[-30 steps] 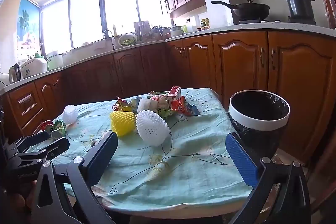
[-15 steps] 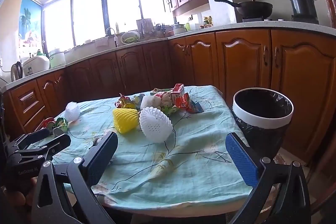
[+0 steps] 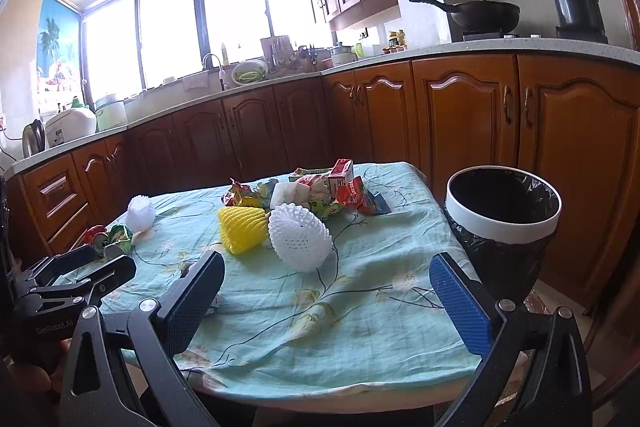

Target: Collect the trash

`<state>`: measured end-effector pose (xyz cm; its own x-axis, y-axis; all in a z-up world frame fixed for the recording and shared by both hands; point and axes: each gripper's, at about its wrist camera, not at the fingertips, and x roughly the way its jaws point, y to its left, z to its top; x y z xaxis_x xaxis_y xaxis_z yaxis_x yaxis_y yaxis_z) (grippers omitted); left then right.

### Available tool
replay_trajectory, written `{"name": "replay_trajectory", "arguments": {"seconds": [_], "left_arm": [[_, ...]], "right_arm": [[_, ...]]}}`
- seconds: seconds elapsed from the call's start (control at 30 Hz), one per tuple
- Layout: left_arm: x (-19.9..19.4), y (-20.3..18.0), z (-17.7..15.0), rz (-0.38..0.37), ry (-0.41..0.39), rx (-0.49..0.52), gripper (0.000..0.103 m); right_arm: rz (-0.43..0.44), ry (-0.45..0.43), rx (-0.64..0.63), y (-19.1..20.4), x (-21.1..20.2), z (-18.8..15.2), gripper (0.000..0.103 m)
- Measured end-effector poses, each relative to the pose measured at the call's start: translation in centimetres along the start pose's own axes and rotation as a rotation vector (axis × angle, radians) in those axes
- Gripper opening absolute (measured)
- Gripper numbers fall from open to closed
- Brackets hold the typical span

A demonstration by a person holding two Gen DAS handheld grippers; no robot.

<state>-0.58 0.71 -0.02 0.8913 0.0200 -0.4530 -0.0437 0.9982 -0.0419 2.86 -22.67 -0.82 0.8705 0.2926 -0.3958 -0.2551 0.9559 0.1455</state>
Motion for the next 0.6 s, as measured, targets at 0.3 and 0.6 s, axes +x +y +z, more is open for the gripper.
{"name": "replay_trajectory", "arguments": {"seconds": [0.3,0.6], "left_arm": [[-0.01,0.16,0.06,-0.001,0.001,0.0,0.103],[-0.1,0.21,-0.01,-0.001,0.002,0.004,0.103]], "right_arm": [[0.006,0.001,0.004,-0.11,-0.1,0.05,0.103],[0.007,0.001,0.006,-0.22,-0.12,0.11,0.103]]}}
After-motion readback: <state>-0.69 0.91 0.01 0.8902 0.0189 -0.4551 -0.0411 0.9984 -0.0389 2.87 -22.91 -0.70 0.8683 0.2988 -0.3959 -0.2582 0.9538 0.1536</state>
